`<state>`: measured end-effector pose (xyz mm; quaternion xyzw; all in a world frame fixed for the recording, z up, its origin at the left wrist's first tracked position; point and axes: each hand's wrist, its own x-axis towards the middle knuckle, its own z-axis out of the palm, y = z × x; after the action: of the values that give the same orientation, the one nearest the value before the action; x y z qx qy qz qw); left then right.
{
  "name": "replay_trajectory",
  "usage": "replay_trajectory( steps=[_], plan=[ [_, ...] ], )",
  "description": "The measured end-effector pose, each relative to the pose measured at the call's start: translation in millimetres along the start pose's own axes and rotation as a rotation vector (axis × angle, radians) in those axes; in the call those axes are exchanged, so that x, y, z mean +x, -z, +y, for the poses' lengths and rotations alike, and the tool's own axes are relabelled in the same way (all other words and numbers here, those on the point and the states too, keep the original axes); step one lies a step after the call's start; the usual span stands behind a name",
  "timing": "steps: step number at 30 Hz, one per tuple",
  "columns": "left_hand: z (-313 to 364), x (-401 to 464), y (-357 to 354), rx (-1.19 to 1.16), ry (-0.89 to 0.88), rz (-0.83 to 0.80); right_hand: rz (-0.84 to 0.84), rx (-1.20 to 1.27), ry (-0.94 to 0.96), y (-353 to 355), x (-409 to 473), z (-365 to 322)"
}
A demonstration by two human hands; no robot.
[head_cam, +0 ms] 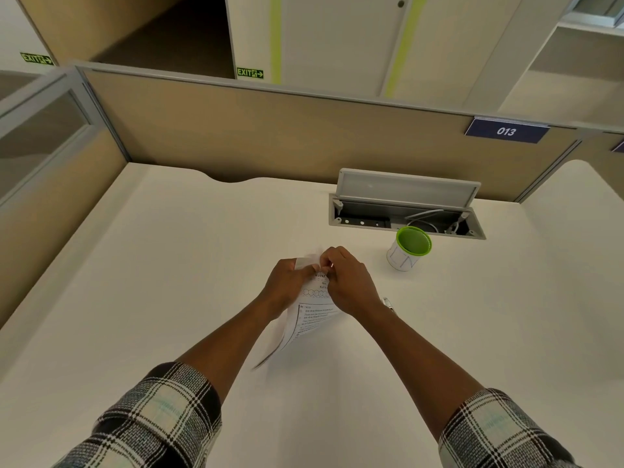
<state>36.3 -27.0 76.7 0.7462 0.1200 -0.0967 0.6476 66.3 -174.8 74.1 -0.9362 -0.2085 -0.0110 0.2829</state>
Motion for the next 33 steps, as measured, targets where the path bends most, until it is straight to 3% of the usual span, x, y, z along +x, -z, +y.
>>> replay_trajectory(
  steps=[3, 10, 14, 18, 22, 28, 33],
  plan=[
    [0.1, -0.7, 0.5, 0.017, -0.010, -0.005, 0.010, -0.020, 0.008, 0.6, -1.1, -0.1],
    [-2.6, 0.0, -3.6, 0.397, -0.233, 0.052, -0.011, -0.329, 0.035, 2.8, 2.1, 2.1],
    [-6.2, 0.4, -5.3, 0.470, -0.279, 0.042, -0.004, -0.448, 0.066, 6.5, 3.8, -3.0],
    [-6.3, 2.1, -4.1, 0.384, -0.250, 0.074, -0.050, -0.305, 0.052, 8.8, 4.0, 1.1],
    [-4.3, 1.7, 4.3, 0.272, -0.153, -0.005, -0.029, -0.053, 0.009, 19.7, 0.0, 12.6],
    [-2.8, 1.6, 12.4, 0.139, -0.046, -0.119, -0.353, 0.151, -0.139, 46.5, 11.4, 26.4],
    [-5.1, 2.0, 9.3, 0.210, -0.113, -0.010, -0.383, 0.169, -0.191, 44.2, 12.4, 30.8]
  ],
)
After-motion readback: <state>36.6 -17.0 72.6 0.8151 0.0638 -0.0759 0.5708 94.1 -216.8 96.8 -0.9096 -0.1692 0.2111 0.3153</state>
